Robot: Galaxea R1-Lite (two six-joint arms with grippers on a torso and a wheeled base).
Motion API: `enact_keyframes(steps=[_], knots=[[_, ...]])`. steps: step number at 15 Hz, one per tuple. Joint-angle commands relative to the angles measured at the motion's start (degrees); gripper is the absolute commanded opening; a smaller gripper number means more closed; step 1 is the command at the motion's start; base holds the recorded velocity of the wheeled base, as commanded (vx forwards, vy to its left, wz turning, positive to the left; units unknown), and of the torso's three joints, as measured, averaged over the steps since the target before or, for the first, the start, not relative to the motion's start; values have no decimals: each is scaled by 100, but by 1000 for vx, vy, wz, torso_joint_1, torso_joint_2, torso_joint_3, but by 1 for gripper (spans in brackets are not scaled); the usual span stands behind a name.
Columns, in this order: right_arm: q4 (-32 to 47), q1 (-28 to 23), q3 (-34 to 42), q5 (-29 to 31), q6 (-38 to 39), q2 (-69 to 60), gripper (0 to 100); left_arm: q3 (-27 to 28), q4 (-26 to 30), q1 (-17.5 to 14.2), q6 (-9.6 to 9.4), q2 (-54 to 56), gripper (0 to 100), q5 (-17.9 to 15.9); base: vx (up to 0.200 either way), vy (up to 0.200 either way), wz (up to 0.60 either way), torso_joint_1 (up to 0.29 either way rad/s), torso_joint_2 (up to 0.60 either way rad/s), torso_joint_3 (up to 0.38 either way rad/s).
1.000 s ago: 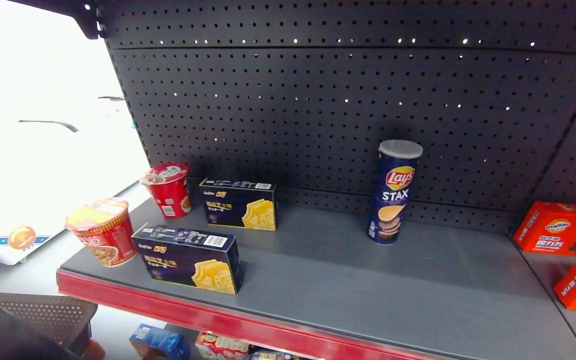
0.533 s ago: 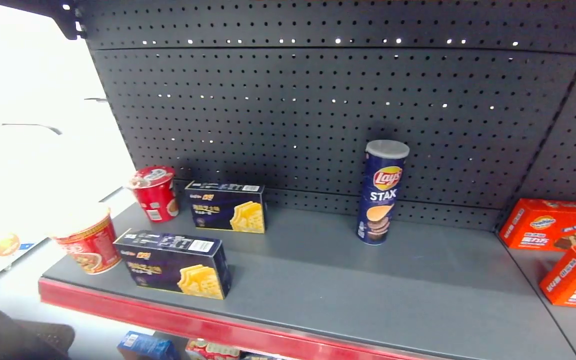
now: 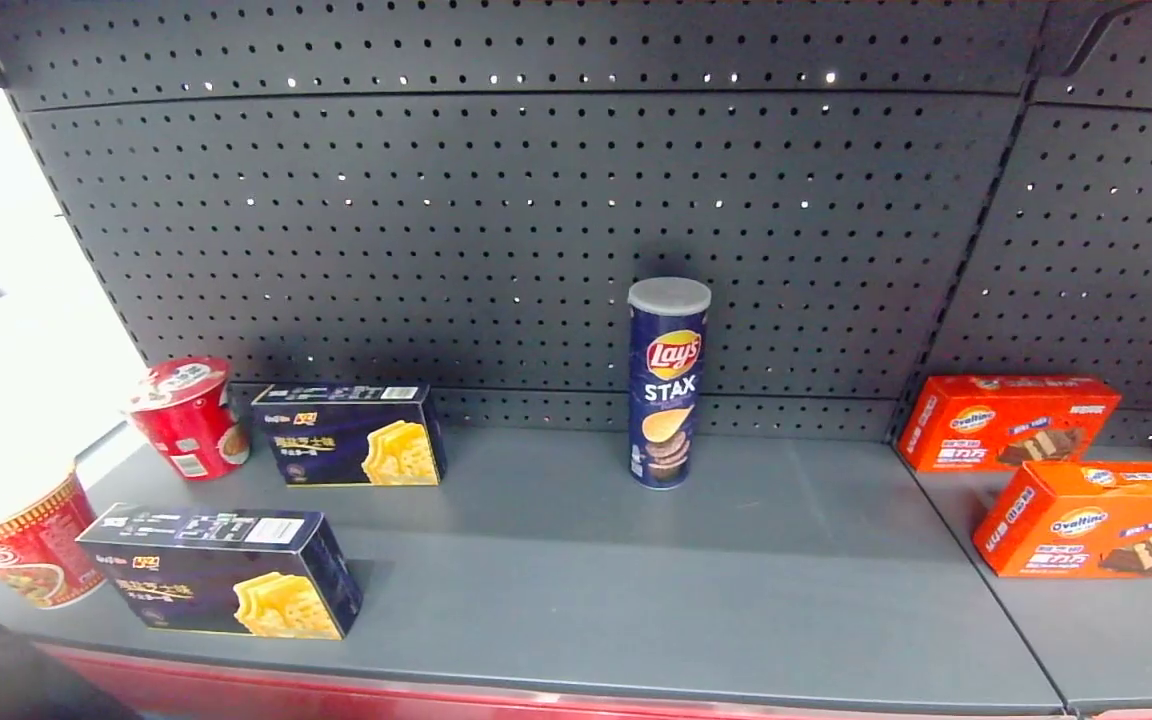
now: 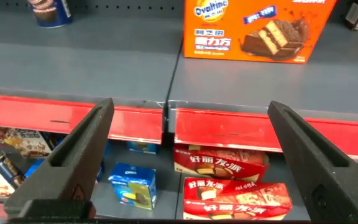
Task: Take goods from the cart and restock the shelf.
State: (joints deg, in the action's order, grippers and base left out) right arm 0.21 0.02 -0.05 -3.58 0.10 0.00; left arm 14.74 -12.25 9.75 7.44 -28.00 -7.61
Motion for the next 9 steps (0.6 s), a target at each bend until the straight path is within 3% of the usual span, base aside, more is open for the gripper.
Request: enact_keyframes(steps=[1, 4, 6, 9], knots=[[-3, -2, -4, -2, -1, 0, 100, 55, 12, -8, -5, 67, 0, 14, 0, 0, 0, 0, 0, 0], [-3, -2, -4, -2, -1, 0, 100, 354, 373, -8, -146, 348, 0, 453, 0, 0, 0, 0, 0, 0], [6, -2, -4, -2, -10, 0, 100, 469, 584, 9, -410, 691, 0, 479, 0, 0, 0, 0, 0, 0], [-3, 15, -4, -20, -62, 0, 100, 618, 900, -70, -533, 1034, 0, 550, 0, 0, 0, 0, 0, 0]])
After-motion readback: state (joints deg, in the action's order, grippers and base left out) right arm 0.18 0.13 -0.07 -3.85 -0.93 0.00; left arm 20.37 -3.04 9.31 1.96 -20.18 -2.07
